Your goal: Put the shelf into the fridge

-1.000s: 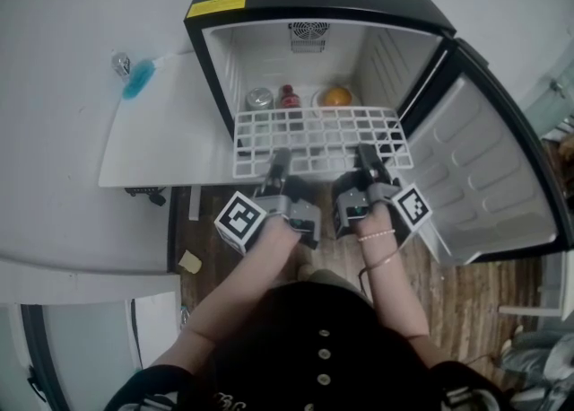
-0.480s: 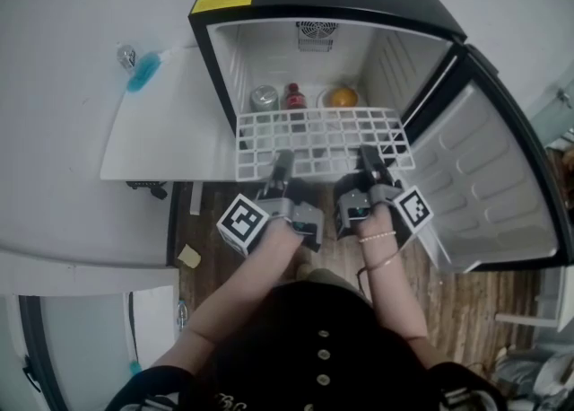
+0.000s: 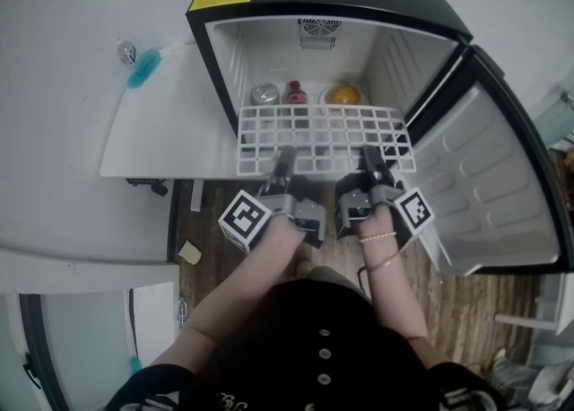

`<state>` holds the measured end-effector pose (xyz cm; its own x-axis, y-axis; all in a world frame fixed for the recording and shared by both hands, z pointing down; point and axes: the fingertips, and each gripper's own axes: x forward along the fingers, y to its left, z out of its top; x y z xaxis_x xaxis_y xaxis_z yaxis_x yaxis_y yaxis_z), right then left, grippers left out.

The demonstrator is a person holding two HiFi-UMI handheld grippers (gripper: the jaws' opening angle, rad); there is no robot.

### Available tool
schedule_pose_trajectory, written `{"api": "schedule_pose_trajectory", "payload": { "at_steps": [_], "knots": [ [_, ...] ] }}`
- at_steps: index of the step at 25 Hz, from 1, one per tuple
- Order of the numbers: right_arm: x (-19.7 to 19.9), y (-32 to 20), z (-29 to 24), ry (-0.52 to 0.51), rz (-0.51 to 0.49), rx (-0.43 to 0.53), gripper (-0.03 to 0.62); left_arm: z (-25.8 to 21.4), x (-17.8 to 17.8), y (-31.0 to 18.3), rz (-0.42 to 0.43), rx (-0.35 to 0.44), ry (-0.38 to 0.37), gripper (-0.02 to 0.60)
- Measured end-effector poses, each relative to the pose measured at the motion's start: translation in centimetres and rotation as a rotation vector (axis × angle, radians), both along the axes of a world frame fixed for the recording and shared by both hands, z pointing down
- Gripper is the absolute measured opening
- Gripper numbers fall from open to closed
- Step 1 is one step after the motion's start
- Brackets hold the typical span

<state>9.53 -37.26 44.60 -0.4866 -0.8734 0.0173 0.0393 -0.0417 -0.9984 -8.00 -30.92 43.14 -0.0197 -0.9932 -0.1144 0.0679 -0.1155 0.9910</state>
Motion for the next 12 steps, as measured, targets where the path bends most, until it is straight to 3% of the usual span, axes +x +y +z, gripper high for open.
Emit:
{"api": "schedule_pose_trajectory", "payload": {
  "at_steps": [12],
  "knots": [
    [-0.06,0.05,0.07,-0.008,0.014,-0.007,0.035,0.27,-0.01,-0.35,0.015,-0.008,0.014,0.034]
  ]
}}
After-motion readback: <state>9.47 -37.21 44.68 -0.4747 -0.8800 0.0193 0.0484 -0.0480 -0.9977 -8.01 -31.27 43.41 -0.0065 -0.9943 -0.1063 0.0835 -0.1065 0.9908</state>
